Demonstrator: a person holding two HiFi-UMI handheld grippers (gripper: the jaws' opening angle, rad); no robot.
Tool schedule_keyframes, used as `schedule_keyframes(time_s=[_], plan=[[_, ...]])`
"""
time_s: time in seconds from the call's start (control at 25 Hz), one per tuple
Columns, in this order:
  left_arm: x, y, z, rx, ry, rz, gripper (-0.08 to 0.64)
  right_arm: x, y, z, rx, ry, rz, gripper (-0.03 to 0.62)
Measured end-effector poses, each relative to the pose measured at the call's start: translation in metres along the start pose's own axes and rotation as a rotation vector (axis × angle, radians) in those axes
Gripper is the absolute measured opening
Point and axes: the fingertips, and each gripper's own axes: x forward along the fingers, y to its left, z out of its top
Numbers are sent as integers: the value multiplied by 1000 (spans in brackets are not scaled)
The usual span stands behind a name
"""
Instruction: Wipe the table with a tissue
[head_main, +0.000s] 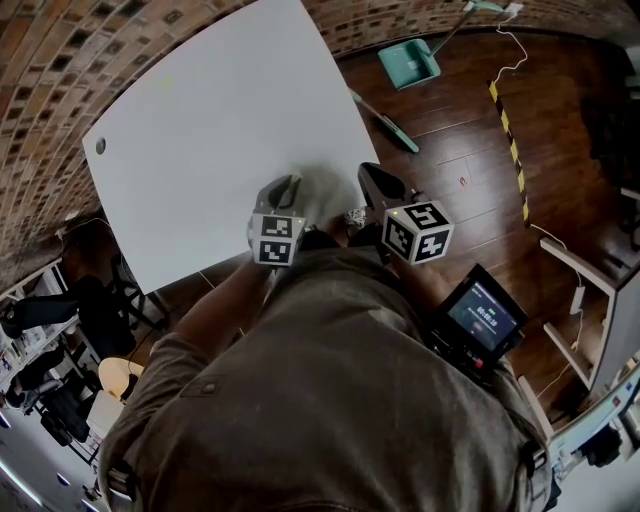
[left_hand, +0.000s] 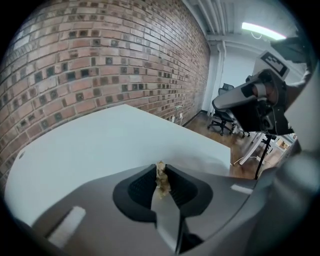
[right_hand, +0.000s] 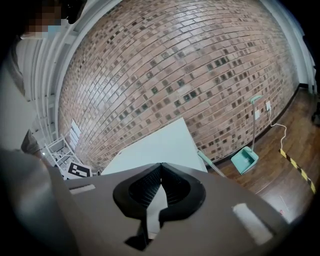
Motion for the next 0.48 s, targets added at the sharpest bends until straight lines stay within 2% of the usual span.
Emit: schedule_keyframes(time_s=[0.2,0.48], plan=[[8,-17,7,17,-19,-10,57,-6,-14,-3,0,17,4,11],[-3,-13,4,9,-47,15,57,-5,-1,-4,-35,19,38,11]])
